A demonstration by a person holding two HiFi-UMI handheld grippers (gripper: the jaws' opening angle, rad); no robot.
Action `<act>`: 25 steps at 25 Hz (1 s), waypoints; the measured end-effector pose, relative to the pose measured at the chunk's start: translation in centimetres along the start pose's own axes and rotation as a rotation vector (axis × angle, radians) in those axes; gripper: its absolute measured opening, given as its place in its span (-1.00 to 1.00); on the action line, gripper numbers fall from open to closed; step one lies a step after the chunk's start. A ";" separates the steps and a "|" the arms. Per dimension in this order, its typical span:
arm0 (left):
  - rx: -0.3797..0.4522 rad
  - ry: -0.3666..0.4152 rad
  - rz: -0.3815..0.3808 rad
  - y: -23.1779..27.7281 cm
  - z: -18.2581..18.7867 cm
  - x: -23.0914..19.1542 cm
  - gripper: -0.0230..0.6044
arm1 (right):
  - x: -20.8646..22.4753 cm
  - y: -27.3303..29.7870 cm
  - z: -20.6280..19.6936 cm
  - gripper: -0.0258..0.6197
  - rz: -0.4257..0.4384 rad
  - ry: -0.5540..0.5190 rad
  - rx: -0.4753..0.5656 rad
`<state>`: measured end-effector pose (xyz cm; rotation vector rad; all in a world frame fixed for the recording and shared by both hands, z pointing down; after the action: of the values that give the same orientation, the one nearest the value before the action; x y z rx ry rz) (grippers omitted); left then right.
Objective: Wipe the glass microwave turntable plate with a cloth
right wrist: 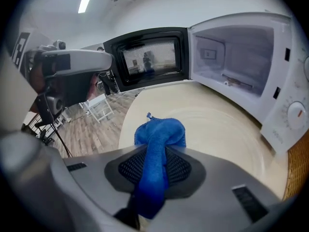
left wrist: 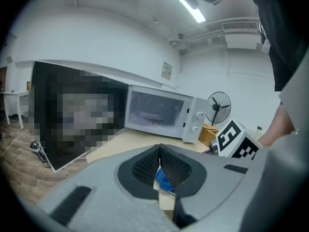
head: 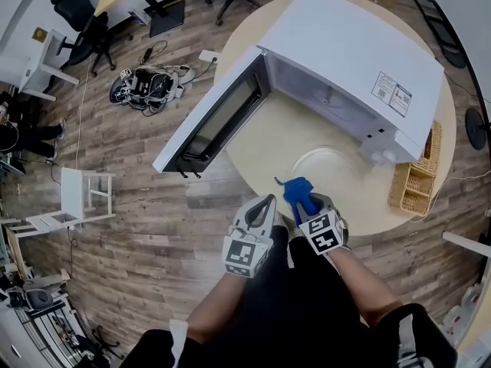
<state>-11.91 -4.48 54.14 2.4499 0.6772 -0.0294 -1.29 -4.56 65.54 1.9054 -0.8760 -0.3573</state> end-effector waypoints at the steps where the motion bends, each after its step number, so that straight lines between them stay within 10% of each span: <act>1: 0.001 0.003 0.000 0.0 0.1 0.0 -0.91 | 0.1 0.0 0.0 -0.64 0.000 -0.005 -0.001; 25: -0.021 0.049 -0.085 2.9 1.5 2.8 -0.91 | 7.2 -4.0 -5.5 -0.61 -0.201 0.137 -0.030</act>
<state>-7.92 -6.03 53.96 2.4079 0.7990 0.0046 8.64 -4.97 65.59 1.9695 -0.5880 -0.3530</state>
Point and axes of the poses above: the fingertips, and each gripper's own axes: y forward along the fingers, x to its right, z out of its top, the point moved 3 cm from there along -y, backward along the fingers, and after that the axes turned 9 degrees about -x, right-handed, at the moved point
